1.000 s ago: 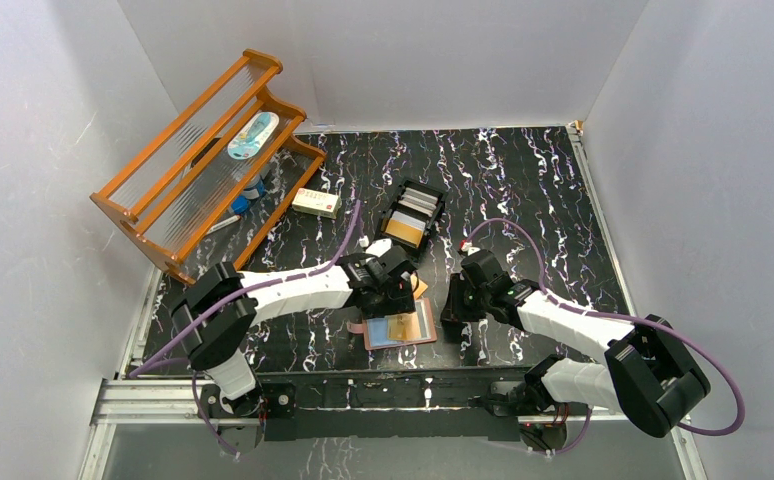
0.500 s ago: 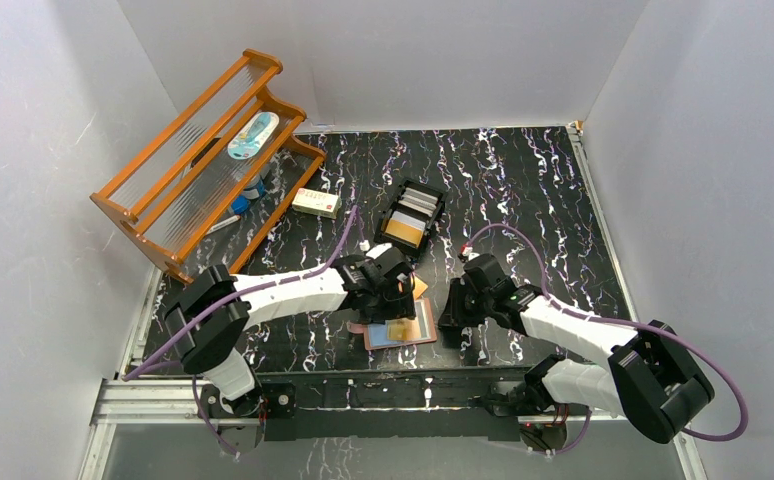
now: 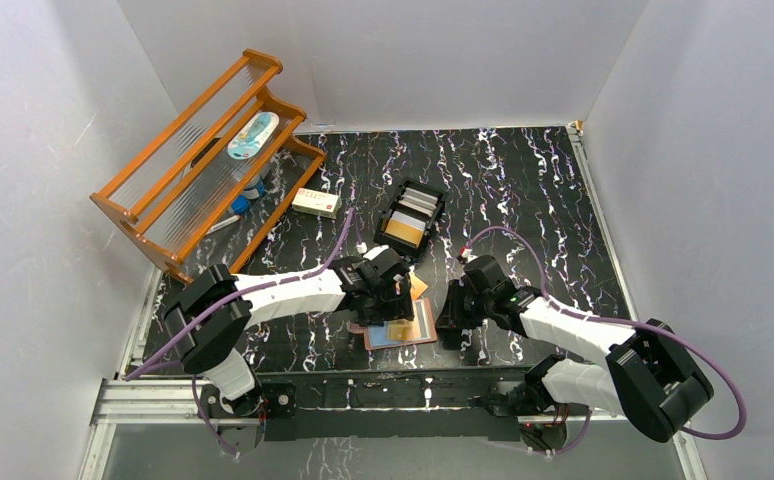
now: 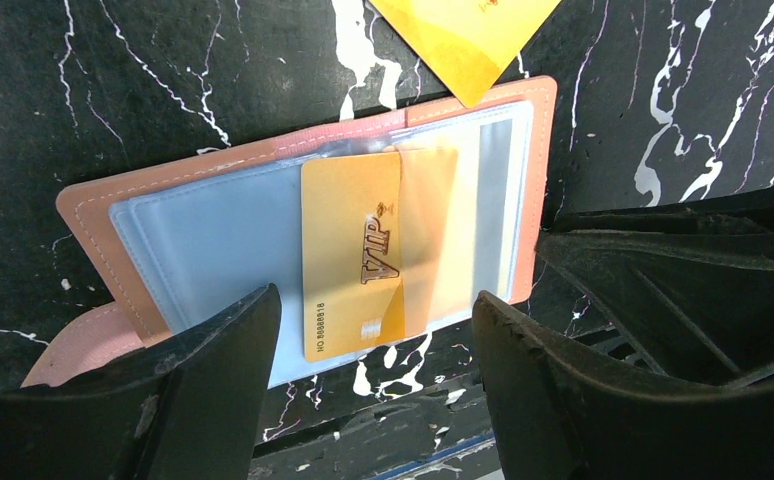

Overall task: Put the credit cards into the card holder
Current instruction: Insert the credit card into the card holder.

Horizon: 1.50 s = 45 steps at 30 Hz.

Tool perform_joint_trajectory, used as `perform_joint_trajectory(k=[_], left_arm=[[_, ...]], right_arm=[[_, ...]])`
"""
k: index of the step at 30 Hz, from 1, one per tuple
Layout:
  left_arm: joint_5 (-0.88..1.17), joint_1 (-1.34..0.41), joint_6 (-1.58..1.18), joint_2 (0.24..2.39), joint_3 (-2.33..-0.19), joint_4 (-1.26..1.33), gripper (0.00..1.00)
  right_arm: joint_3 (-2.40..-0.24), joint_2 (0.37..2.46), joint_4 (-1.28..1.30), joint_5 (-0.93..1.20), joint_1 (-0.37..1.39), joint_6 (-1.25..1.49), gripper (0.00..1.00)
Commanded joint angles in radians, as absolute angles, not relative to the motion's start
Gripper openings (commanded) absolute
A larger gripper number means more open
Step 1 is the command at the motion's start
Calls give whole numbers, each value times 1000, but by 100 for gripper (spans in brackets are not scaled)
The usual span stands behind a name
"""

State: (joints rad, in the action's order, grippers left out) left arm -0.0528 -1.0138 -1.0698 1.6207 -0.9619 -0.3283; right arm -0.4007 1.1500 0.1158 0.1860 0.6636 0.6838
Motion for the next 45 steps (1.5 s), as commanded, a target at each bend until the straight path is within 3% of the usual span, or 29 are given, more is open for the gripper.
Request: perform_joint_trajectory(k=[1,45], left_arm=[[-14,-1008,-1066,1612,-948,-307,69],[64,-1029,-1081,1708,-1052,-187,65]], right_arm=[[-388,1165,98,196,672,692,24],[-314,1187,18,213,694,743,22]])
